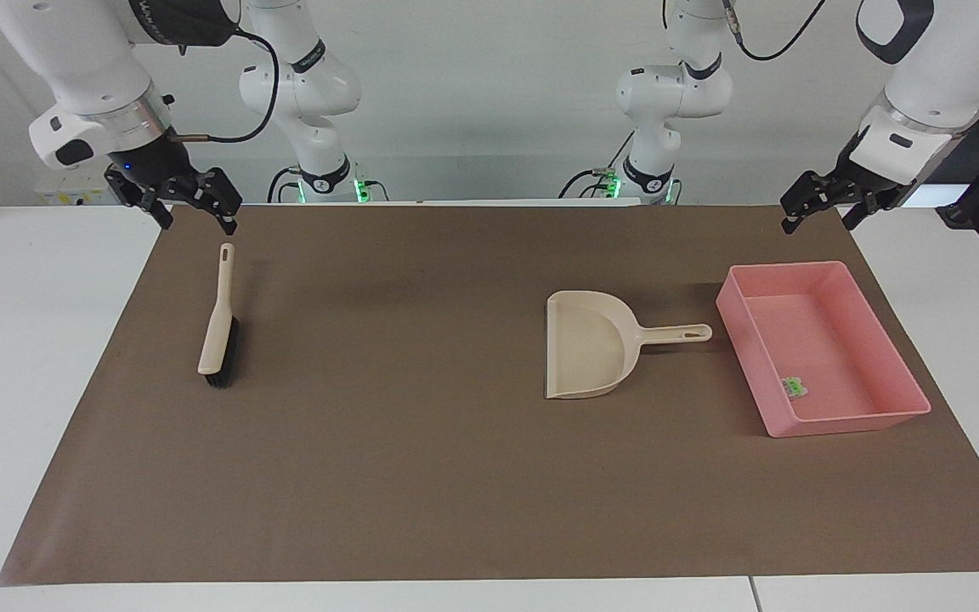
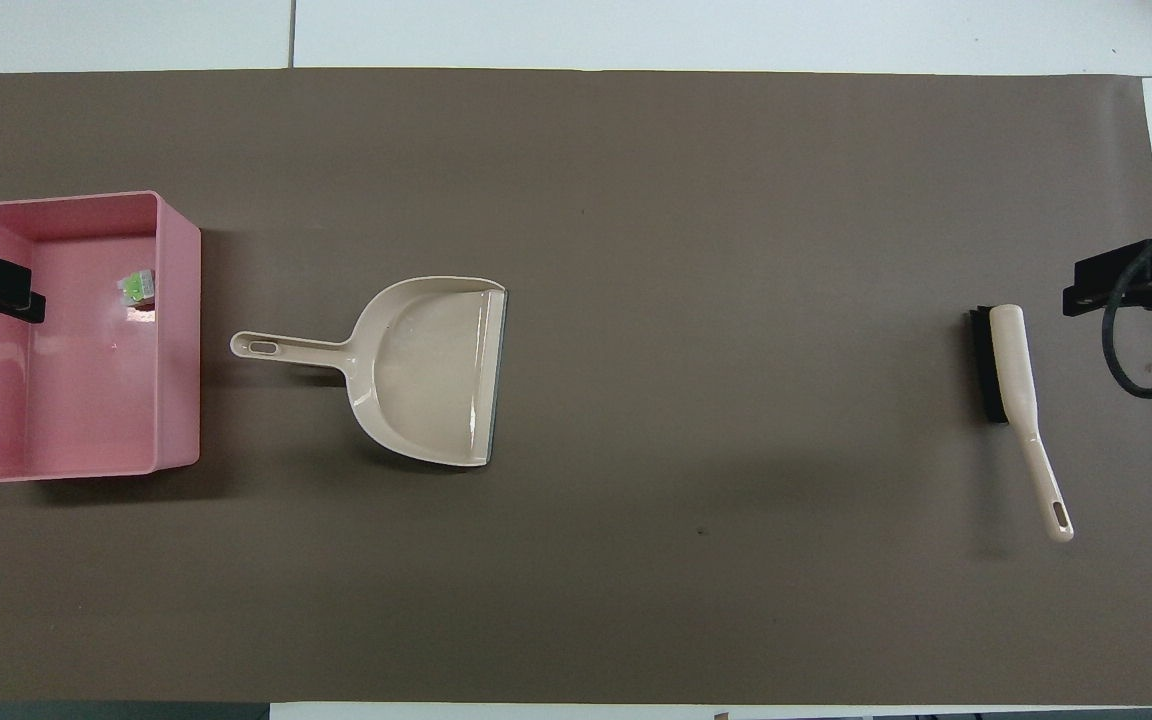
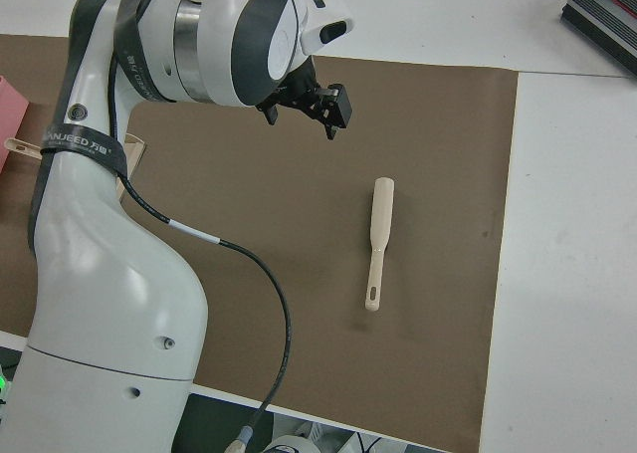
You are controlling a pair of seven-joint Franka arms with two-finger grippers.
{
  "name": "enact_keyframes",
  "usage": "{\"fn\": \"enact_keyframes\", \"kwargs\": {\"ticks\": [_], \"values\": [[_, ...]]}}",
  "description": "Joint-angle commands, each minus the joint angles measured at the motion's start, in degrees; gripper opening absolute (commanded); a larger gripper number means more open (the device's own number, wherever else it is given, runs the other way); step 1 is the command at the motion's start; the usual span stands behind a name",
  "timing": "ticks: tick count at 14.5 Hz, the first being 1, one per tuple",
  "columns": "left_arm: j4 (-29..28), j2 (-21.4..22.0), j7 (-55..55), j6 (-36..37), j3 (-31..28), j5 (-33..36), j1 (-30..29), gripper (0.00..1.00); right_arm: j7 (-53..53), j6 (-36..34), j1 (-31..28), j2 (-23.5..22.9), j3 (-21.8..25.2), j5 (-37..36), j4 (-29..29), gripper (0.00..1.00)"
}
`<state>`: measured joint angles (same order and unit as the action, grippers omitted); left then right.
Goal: Clean e-waste and dump in bin
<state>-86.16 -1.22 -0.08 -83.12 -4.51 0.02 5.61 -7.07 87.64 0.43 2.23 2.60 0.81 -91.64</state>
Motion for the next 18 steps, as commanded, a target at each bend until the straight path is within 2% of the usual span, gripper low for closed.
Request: {"fn": "enact_keyframes", "kwargs": {"ticks": [1, 6, 10, 18], "values": [[-0.7, 0.4, -0.2, 0.9, -0.2, 1.0, 0.2, 1.00, -0.4, 0.1, 0.2, 0.6, 0.2, 0.9, -0.8, 1.00], [-1.8, 0.9, 0.2, -1.1, -0.2, 1.1, 0.3, 1.00, -0.4, 0.1, 0.2, 0.6, 0.2, 0.9, -0.8, 1.00], [-1.8, 0.9, 4.6, -2.2, -0.1, 1.9, 0.5, 1.00, -0.3, 0.1, 0.0, 0.6, 0.3, 0.8, -0.8, 1.00], [-3.1, 1.5, 4.6, -2.6, -0.1, 1.8, -0.1, 1.00, -0.2, 2.2, 0.5, 0.3, 0.0, 0.2, 0.0, 1.00]]}}
